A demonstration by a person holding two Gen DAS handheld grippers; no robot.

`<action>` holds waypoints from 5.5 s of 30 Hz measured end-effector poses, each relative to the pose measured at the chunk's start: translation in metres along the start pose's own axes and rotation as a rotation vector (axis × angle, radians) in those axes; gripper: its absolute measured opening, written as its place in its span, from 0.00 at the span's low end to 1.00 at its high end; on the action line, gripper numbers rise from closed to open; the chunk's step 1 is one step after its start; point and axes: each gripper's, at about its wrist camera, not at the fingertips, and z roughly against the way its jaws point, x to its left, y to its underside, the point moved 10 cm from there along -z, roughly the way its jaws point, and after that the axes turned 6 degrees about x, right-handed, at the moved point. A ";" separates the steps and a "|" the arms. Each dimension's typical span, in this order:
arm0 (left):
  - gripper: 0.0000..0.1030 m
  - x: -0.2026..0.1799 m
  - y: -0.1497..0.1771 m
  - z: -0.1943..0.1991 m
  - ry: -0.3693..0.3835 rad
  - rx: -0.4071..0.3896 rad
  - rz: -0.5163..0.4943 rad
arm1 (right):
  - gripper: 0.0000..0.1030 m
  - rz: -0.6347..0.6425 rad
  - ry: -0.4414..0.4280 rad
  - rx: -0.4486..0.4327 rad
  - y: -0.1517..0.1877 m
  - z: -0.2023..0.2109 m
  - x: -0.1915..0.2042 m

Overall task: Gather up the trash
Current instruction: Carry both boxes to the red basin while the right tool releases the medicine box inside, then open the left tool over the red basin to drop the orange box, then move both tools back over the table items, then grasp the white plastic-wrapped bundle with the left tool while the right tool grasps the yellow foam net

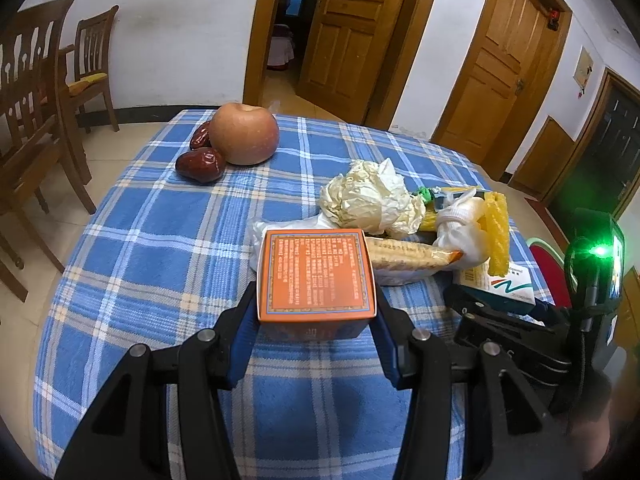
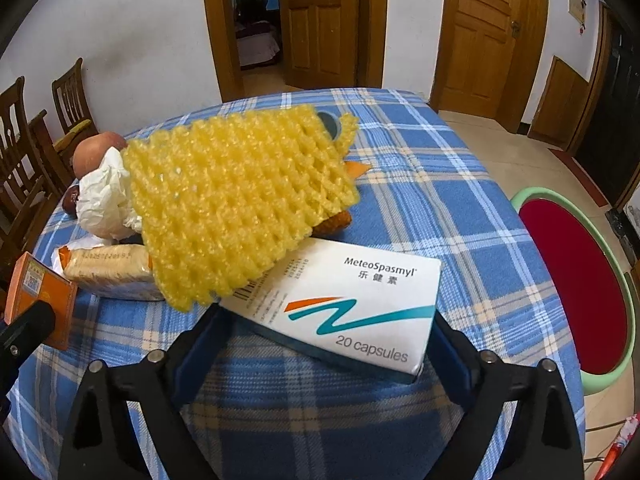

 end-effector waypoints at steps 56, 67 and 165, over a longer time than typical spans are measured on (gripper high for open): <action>0.51 -0.242 0.015 -0.023 0.198 0.091 -0.310 | 0.93 -0.287 0.101 -0.084 0.042 0.074 -0.260; 0.51 -0.293 0.022 -0.049 0.230 0.128 -0.384 | 0.98 -0.337 0.094 -0.108 0.049 0.083 -0.295; 0.60 0.020 -0.028 -0.066 -0.102 0.081 0.088 | 0.77 0.039 -0.187 0.005 0.012 0.028 -0.037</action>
